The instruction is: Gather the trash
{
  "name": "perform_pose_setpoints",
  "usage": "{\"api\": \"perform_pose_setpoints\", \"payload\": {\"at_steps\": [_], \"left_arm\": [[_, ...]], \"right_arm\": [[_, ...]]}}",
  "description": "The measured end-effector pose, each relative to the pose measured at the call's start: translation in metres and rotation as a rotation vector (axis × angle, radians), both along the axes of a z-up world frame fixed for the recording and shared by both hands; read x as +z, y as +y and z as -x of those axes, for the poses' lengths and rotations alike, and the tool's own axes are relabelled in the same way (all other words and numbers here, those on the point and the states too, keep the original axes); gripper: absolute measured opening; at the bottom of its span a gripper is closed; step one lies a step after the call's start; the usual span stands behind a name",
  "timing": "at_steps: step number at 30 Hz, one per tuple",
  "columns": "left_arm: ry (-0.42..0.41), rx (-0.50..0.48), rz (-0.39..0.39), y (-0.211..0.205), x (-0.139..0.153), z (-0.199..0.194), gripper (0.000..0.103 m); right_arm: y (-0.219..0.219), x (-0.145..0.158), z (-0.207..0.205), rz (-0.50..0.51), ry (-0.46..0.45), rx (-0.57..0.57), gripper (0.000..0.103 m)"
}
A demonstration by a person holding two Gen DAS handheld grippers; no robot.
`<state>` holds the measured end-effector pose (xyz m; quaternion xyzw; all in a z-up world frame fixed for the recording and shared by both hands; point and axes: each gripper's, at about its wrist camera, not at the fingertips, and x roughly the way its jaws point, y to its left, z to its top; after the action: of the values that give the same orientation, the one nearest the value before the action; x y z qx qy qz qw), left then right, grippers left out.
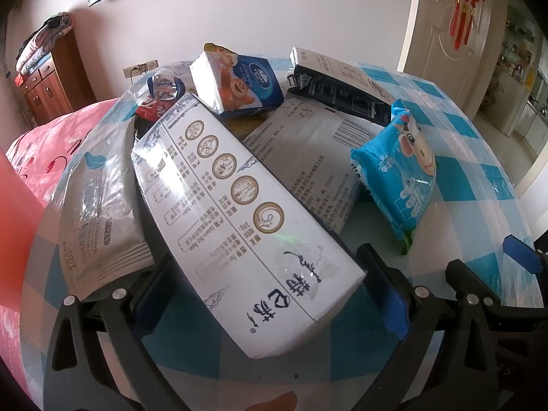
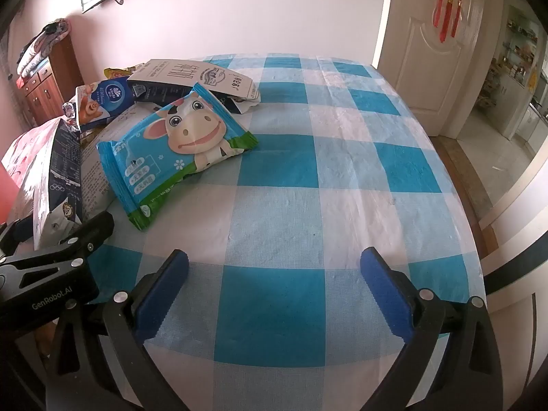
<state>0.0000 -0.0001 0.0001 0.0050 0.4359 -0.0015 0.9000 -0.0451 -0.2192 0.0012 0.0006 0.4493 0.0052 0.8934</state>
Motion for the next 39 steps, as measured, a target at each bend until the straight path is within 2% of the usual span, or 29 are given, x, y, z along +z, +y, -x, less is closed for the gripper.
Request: {"api": "perform_pose_setpoints", "payload": {"at_steps": [32, 39], "left_arm": [[0.001, 0.025, -0.003, -0.004, 0.002, 0.003, 0.099], [-0.013, -0.014, 0.023, 0.002, 0.002, 0.015, 0.099]], "right_arm": [[0.0, 0.0, 0.0, 0.001, 0.004, 0.001, 0.099], [0.0, 0.002, 0.015, -0.024, -0.002, 0.005, 0.099]]}}
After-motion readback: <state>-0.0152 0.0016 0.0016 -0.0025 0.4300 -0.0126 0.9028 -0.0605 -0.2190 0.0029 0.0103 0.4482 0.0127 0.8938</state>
